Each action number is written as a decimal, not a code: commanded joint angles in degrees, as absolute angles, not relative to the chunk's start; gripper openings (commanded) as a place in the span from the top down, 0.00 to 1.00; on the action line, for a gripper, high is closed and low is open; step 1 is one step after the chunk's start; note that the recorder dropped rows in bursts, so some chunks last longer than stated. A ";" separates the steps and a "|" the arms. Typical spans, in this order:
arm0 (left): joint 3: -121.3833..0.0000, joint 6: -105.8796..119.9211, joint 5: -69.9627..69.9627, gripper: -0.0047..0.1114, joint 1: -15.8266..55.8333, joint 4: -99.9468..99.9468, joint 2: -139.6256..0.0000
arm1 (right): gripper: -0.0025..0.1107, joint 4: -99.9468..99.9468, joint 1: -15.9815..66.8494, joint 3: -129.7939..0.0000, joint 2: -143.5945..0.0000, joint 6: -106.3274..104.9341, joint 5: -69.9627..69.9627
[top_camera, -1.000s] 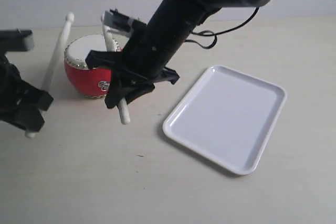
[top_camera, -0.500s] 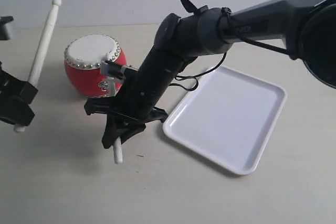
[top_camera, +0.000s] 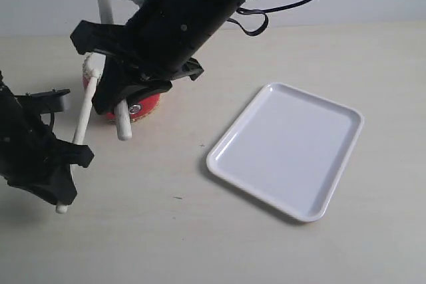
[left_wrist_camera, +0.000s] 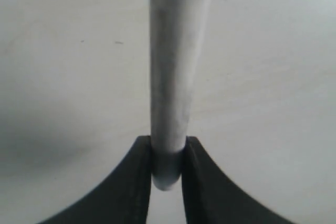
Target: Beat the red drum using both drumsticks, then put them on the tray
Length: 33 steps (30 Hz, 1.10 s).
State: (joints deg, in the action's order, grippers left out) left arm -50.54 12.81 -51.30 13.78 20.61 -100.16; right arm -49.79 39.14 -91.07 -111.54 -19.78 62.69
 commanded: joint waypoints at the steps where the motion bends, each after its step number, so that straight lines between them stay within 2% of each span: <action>1: -52.60 13.51 -57.80 0.96 13.69 21.33 -96.04 | 0.98 -45.16 39.26 -91.23 -116.10 -20.52 56.53; 9: -52.60 13.26 -60.27 0.96 13.69 21.66 -80.57 | 0.98 -48.46 39.26 -91.23 -130.47 -20.52 57.85; 15: -52.60 13.26 -56.68 0.96 13.69 17.94 -78.13 | 0.98 -50.52 39.26 -91.23 -129.59 -24.37 63.87; 24: -52.60 13.26 -49.84 0.96 13.69 18.23 -92.18 | 0.98 -50.21 39.26 -91.23 -116.57 -23.92 64.53; 33: -53.13 13.39 -51.98 0.96 13.69 19.37 -106.87 | 0.98 -50.07 39.26 -91.23 -108.50 -23.92 63.77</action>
State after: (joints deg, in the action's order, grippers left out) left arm -52.48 13.15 -50.66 13.78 18.63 -105.17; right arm -49.98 39.25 -91.07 -109.43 -23.34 63.98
